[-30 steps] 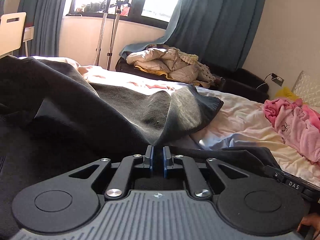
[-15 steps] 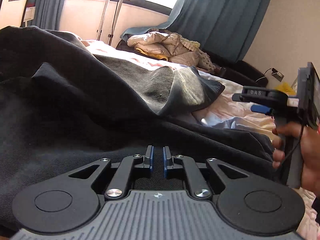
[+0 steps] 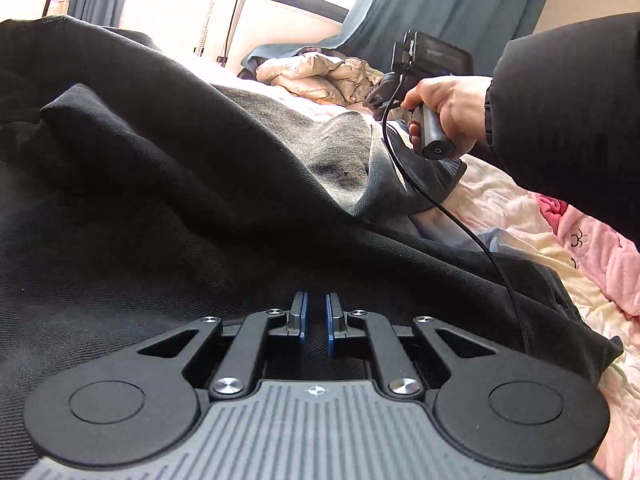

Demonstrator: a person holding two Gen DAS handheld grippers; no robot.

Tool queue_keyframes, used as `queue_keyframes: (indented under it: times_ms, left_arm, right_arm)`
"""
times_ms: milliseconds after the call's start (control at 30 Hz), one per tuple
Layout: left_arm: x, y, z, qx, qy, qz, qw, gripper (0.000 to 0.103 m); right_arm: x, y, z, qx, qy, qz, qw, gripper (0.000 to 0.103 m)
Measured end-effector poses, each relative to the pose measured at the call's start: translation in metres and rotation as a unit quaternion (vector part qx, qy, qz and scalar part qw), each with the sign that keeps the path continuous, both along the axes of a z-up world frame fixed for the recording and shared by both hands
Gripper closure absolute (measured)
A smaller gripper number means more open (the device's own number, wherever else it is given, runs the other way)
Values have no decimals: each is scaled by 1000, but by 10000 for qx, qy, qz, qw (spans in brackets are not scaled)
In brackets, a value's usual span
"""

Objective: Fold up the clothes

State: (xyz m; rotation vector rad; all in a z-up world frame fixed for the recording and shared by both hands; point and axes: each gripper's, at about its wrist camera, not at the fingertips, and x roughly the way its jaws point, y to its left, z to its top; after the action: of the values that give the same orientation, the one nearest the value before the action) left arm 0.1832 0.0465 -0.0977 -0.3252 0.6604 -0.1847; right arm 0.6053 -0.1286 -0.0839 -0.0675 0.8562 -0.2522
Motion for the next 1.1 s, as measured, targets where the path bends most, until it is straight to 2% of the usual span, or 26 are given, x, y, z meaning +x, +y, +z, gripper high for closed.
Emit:
queue_keyframes:
  times_ms: [67,100,133,167,200,333,433,500,567,667,733,800,867,933,1000,1100]
  left_arm:
    - [1,7,-2,-257,8,70,9996,92]
    - [1,9,-2,-288,2,105,9995,92]
    - [1,10,-3,-305,-2,139,9994,92]
    - [2,11,-3,-322,-6,174,9993,92]
    - [2,12,-4,-334,2,183,9993,92]
    - [-3,11,-1,-265,-33,257,9993,92]
    - [-9,12,3,-302,-7,318,9990,92]
    - [-13,12,9,-330,-51,385,9987,92]
    - [-18,12,14,-331,-147,450,9983,92]
    - [-27,10,18,-291,-201,425,9985,92]
    - [-30,7,17,-235,-170,422,9987,92]
    - [-32,5,16,-183,-141,424,9988,92]
    - [-33,3,16,-136,-119,429,9989,92]
    - [-33,1,15,-130,-97,443,9989,92]
    - [-31,-1,13,-105,-70,456,9989,92]
    - [-26,-4,10,-62,-29,474,9989,92]
  right_arm:
    - [3,-3,-9,-164,37,-56,9998,40]
    - [0,-8,-8,-120,-33,-151,9998,60]
    - [-2,-13,-7,-76,-103,-245,9996,89]
    - [-7,-18,-1,-27,-231,-301,9993,99]
    - [-12,-23,8,27,-403,-325,9987,99]
    - [-51,-52,64,415,-1384,-362,9888,100]
    - [-103,-96,110,820,-2297,-422,9689,100]
    - [-146,-134,125,1034,-2730,-614,9545,100]
    - [-181,-173,111,1246,-2630,-1076,9507,100]
    - [-225,-234,44,2117,-1872,-1903,9402,99]
    - [-249,-262,-6,2724,-1382,-2347,9228,98]
    - [-264,-273,-31,3207,-1456,-2413,9043,95]
    - [-274,-278,-41,3516,-1797,-2376,8875,83]
    - [-271,-280,-43,3737,-1888,-2232,8803,62]
    - [-263,-281,-42,3797,-1891,-2171,8792,55]
    - [-243,-286,-42,3678,-1643,-2301,8859,56]
